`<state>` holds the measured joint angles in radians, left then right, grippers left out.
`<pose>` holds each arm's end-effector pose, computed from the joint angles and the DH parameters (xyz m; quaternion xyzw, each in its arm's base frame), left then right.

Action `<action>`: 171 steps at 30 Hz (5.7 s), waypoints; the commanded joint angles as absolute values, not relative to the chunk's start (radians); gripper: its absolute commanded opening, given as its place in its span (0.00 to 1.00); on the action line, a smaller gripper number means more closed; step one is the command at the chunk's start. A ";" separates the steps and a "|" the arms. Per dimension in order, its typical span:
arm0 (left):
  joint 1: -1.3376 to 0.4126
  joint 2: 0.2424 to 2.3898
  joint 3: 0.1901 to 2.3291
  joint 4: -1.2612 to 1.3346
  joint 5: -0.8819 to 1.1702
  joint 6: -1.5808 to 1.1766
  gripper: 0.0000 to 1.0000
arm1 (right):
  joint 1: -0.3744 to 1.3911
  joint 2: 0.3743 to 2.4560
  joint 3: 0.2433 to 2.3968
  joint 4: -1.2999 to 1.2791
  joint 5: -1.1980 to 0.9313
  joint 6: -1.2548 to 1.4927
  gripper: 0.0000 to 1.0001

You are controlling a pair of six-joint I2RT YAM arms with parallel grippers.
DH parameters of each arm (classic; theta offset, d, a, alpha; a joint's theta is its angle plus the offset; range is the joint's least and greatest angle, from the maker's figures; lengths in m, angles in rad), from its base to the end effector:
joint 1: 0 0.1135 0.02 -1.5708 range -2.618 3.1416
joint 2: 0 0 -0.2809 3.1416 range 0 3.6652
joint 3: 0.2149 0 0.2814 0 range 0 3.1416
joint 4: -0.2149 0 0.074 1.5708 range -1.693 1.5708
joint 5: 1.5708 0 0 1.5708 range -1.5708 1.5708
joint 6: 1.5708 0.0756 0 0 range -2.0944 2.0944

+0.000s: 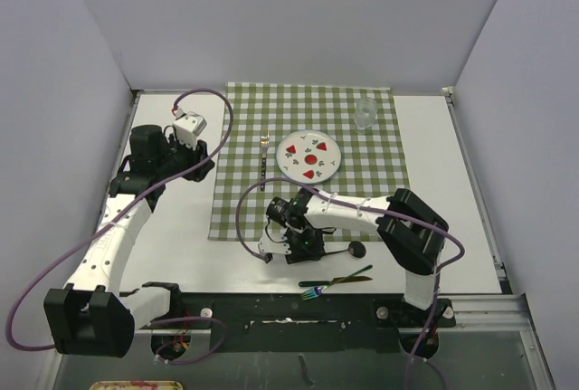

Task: Set the dinner table for one person
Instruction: Pick up the spoon from the center of the board, then place the spoon on the napkin.

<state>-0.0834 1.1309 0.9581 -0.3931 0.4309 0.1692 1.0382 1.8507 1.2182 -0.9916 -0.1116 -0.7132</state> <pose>0.2983 -0.0566 0.3030 0.2100 0.8364 -0.1670 0.4780 0.1689 0.3031 0.1204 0.7656 -0.6404 -0.0507 0.0353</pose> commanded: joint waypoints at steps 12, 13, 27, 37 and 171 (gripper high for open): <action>-0.080 1.094 0.948 -0.355 0.461 0.187 0.37 | 1.069 1.898 1.292 -1.016 -0.089 -0.706 0.28; -0.080 1.094 0.946 -0.352 0.462 0.187 0.37 | 1.069 1.900 1.294 -1.018 -0.090 -0.705 0.28; -0.080 1.096 0.926 -0.334 0.475 0.190 0.35 | 1.080 1.942 1.328 -1.032 -0.089 -0.695 0.19; -0.080 1.104 0.921 -0.322 0.471 0.193 0.25 | 1.088 1.953 1.383 -1.068 -0.101 -0.672 0.01; -0.144 1.425 0.993 -0.107 0.439 0.159 0.21 | 0.142 1.768 1.150 0.489 -0.115 -0.011 0.00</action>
<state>-0.1322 1.4029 0.9382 -0.1452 0.4278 0.1429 0.1551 1.7710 1.1088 0.4057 -0.1158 -0.0410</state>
